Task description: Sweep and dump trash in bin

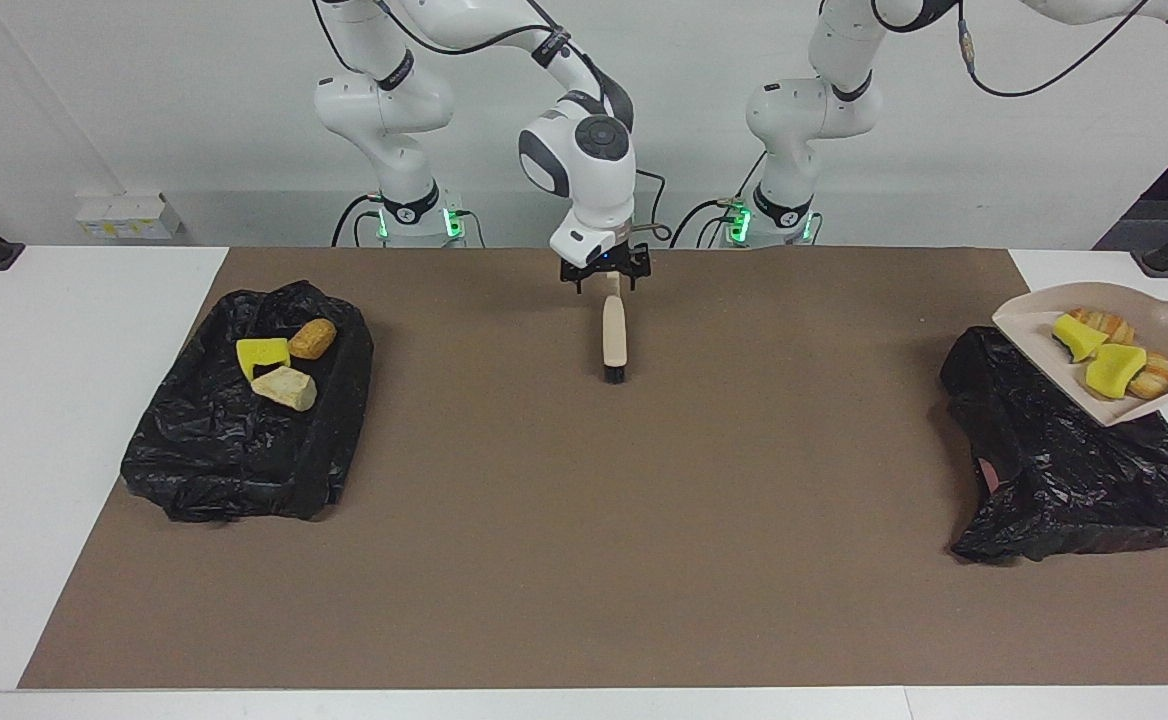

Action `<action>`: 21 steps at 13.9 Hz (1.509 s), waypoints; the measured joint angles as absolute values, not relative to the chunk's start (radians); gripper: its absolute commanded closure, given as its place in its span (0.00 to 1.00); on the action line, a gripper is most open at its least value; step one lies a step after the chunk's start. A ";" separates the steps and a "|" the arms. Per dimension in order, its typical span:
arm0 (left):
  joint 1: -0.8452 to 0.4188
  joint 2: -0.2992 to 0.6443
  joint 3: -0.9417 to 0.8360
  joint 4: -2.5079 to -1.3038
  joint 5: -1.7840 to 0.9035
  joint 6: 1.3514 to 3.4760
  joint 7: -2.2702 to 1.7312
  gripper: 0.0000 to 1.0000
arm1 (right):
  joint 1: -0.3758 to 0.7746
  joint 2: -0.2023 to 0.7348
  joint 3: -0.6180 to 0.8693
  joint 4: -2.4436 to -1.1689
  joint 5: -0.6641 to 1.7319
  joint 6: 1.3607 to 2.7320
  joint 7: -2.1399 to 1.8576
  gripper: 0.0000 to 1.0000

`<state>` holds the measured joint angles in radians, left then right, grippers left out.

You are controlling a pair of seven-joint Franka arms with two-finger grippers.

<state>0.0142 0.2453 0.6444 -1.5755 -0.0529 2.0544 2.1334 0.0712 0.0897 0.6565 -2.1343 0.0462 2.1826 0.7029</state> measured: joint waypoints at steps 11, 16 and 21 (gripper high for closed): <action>-0.018 0.306 0.537 -1.534 0.560 2.133 2.104 1.00 | 0.058 0.050 0.139 -1.907 -0.012 2.026 0.105 0.00; -0.025 0.244 0.431 -1.502 0.753 1.986 1.995 1.00 | 0.059 -0.011 0.021 -1.793 -0.012 1.807 0.077 0.00; -0.025 0.197 0.381 -1.475 0.839 1.937 1.814 1.00 | 0.059 -0.103 -0.058 -1.726 -0.011 1.613 -0.008 0.00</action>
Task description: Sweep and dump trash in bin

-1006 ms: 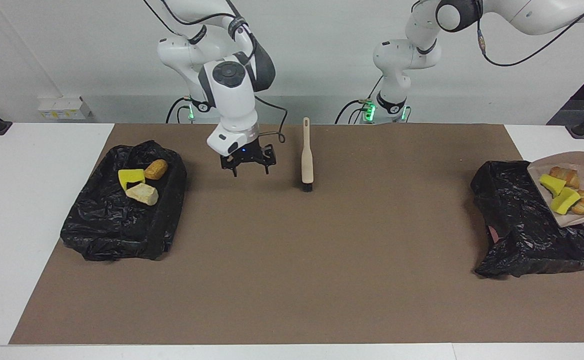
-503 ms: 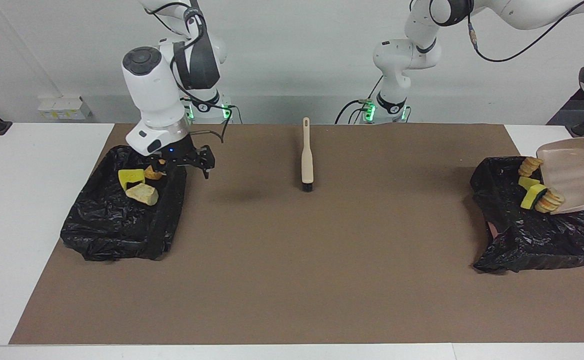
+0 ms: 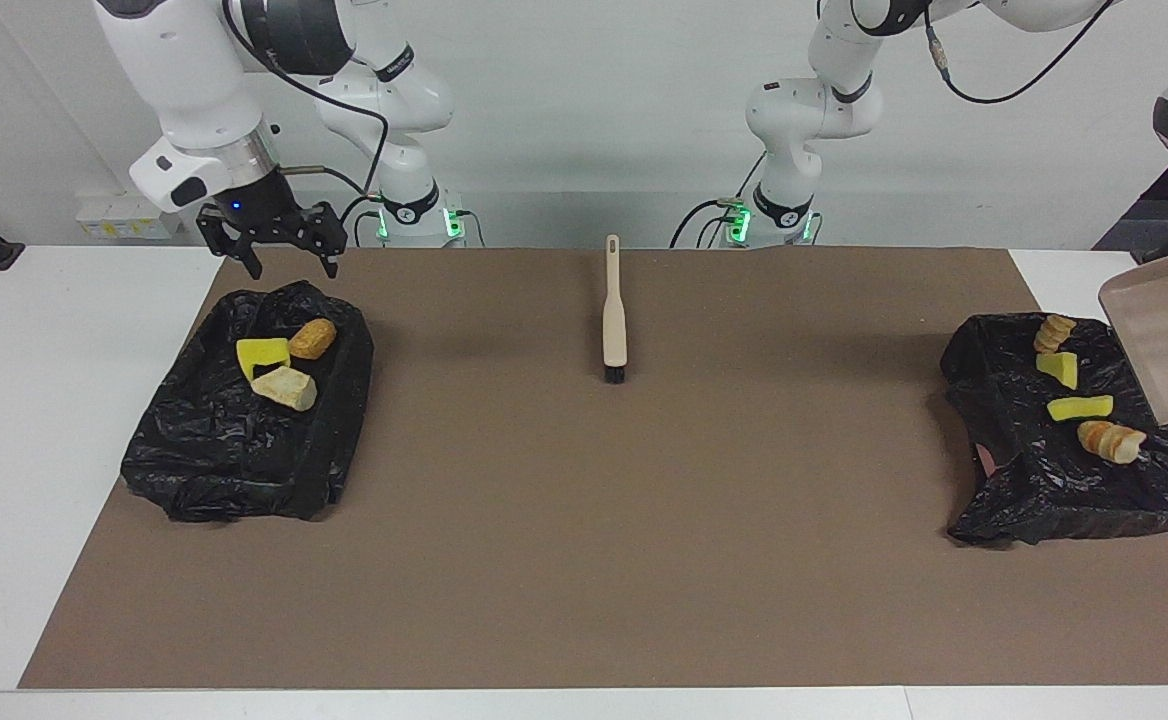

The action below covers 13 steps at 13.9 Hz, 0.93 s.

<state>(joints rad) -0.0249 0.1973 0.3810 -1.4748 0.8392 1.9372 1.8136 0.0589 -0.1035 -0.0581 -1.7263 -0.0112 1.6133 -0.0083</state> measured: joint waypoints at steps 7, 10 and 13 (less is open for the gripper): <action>-0.025 0.163 0.226 -1.506 0.508 1.699 1.414 1.00 | 0.061 -0.088 -0.054 -1.705 -0.009 1.614 -0.008 0.00; -0.025 0.151 0.118 -1.564 0.382 1.647 1.134 1.00 | 0.059 -0.078 -0.057 -1.683 -0.003 1.614 -0.008 0.00; -0.032 0.152 -0.001 -1.619 0.240 1.641 0.792 1.00 | 0.059 -0.078 -0.057 -1.682 -0.003 1.614 -0.008 0.00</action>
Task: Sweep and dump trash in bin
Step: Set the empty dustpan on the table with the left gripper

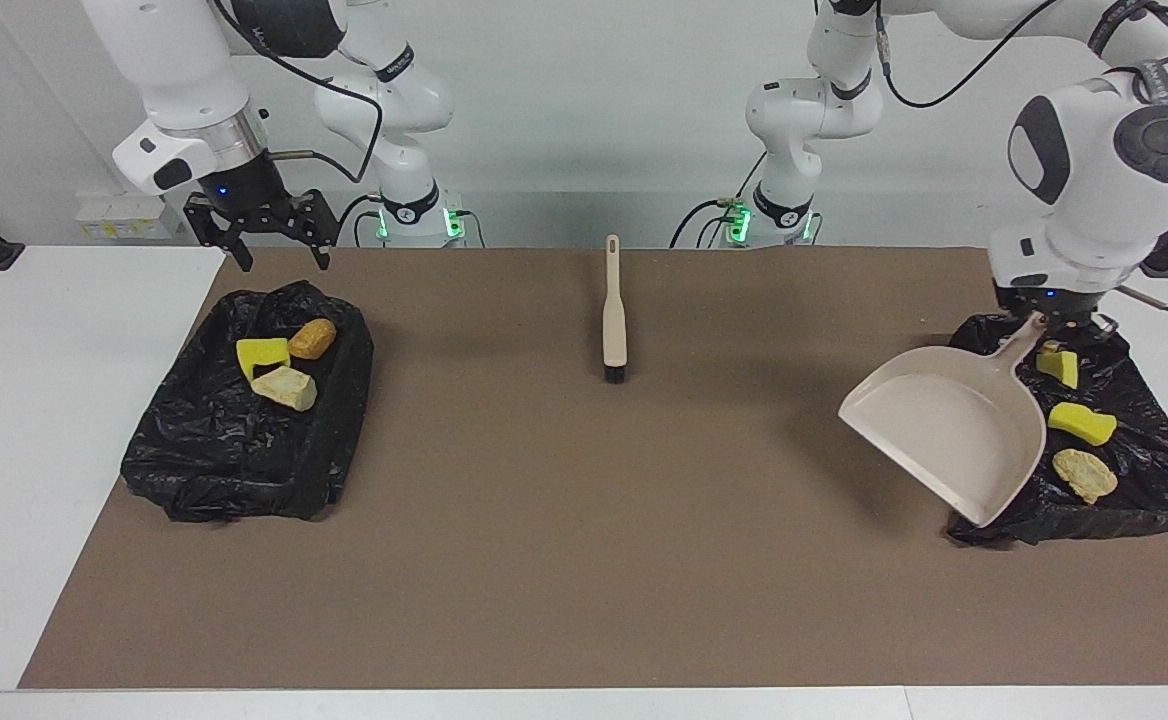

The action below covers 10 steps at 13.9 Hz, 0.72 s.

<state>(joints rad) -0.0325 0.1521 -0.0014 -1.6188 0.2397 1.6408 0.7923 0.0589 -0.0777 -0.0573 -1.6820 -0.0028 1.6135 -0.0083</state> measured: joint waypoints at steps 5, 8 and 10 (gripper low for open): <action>-0.035 0.220 -0.239 -1.643 0.118 1.723 0.175 1.00 | 0.059 -0.077 -0.057 -1.682 -0.003 1.614 -0.008 0.00; -0.040 0.321 -0.389 -1.614 0.117 1.823 -0.216 1.00 | 0.059 -0.077 -0.057 -1.682 -0.003 1.614 -0.008 0.00; -0.049 0.401 -0.455 -1.549 0.117 1.863 -0.411 1.00 | 0.059 -0.077 -0.057 -1.682 -0.003 1.614 -0.008 0.00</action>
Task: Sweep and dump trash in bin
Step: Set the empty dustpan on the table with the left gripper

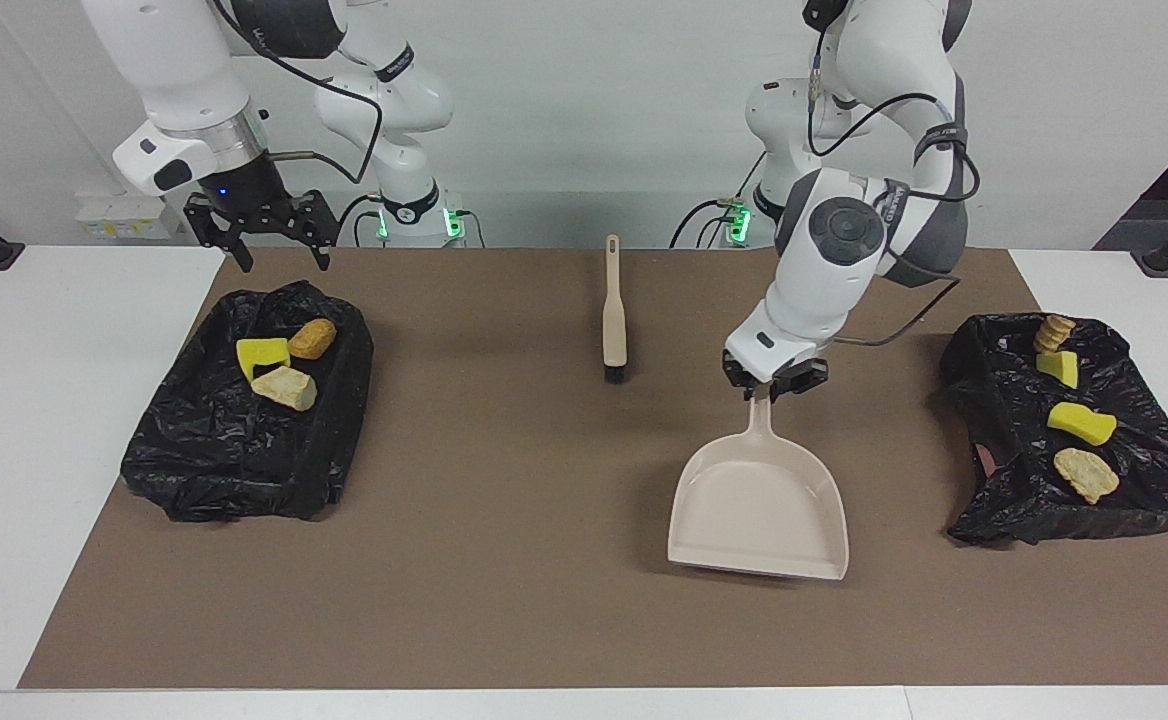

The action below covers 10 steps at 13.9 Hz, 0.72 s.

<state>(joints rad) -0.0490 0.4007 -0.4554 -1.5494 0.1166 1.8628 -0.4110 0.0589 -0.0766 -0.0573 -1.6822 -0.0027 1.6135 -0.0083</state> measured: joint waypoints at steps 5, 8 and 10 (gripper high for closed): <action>-0.130 0.514 -0.495 -1.466 0.119 1.953 -0.608 1.00 | 0.059 -0.077 -0.057 -1.682 -0.003 1.614 -0.008 0.00; -0.162 0.536 -0.505 -1.464 0.119 1.990 -0.628 1.00 | 0.059 -0.077 -0.057 -1.682 -0.003 1.614 -0.008 0.00; -0.180 0.558 -0.506 -1.464 0.119 2.009 -0.633 1.00 | 0.059 -0.077 -0.057 -1.682 -0.003 1.614 -0.008 0.00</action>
<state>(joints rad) -0.1804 0.5583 -0.5064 -1.4636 0.1193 2.0088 -0.6325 0.0589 -0.0765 -0.0574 -1.6825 -0.0026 1.6135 -0.0083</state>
